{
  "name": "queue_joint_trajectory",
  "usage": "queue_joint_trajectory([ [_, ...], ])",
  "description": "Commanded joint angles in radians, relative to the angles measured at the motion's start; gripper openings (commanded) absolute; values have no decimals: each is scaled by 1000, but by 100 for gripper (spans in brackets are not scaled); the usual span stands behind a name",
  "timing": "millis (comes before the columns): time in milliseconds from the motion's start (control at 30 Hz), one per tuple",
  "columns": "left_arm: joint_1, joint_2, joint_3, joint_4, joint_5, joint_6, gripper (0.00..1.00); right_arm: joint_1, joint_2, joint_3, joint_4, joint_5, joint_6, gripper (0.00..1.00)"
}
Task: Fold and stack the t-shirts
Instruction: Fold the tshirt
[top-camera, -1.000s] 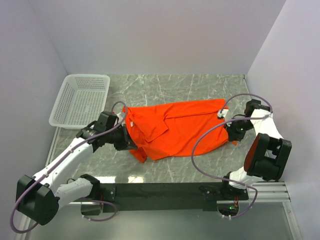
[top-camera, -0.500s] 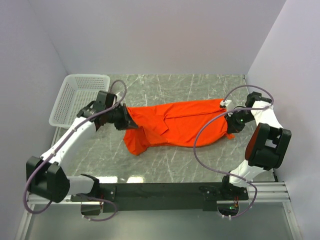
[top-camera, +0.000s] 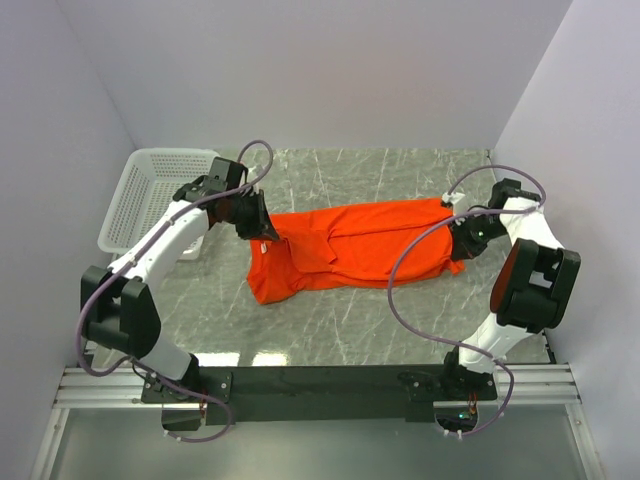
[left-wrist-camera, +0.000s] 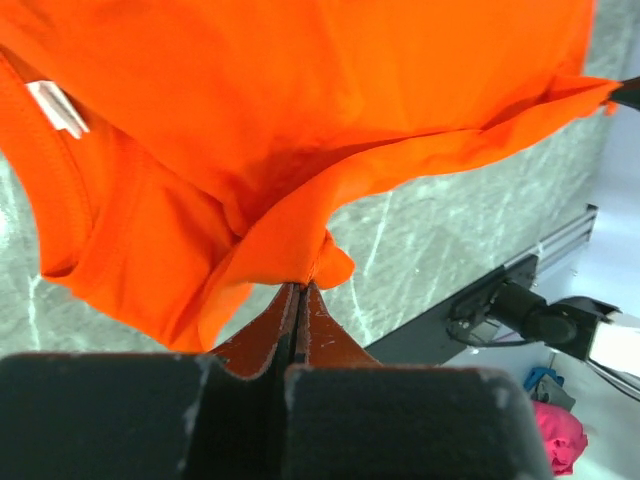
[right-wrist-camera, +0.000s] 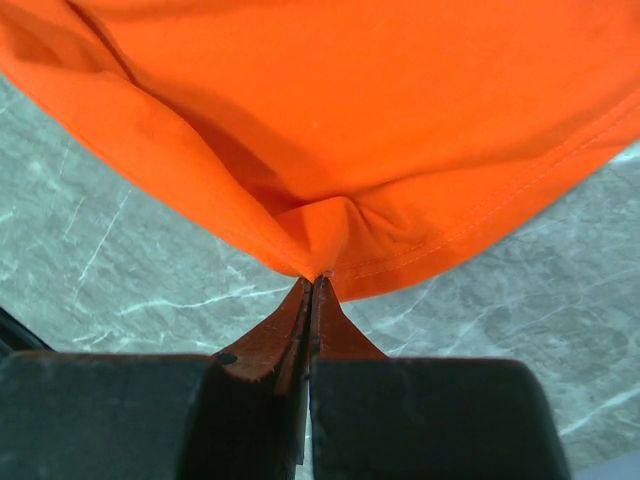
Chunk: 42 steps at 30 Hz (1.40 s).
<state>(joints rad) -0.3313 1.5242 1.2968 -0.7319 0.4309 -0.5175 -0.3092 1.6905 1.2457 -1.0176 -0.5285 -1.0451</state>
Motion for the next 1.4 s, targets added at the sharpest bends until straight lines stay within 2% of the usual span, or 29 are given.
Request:
queue_joint_trajectory([
  [0, 15, 24, 52, -1, -27, 27, 1, 5, 8, 69, 50, -18, 57, 0],
  [233, 37, 108, 102, 31, -40, 25, 1, 18, 73, 132, 44, -21, 114, 0],
  [633, 44, 258, 308, 26, -44, 51, 1, 50, 121, 162, 106, 30, 214, 0],
  [1367, 123, 399, 354, 52, -66, 56, 1, 50, 251, 284, 148, 96, 355, 0],
])
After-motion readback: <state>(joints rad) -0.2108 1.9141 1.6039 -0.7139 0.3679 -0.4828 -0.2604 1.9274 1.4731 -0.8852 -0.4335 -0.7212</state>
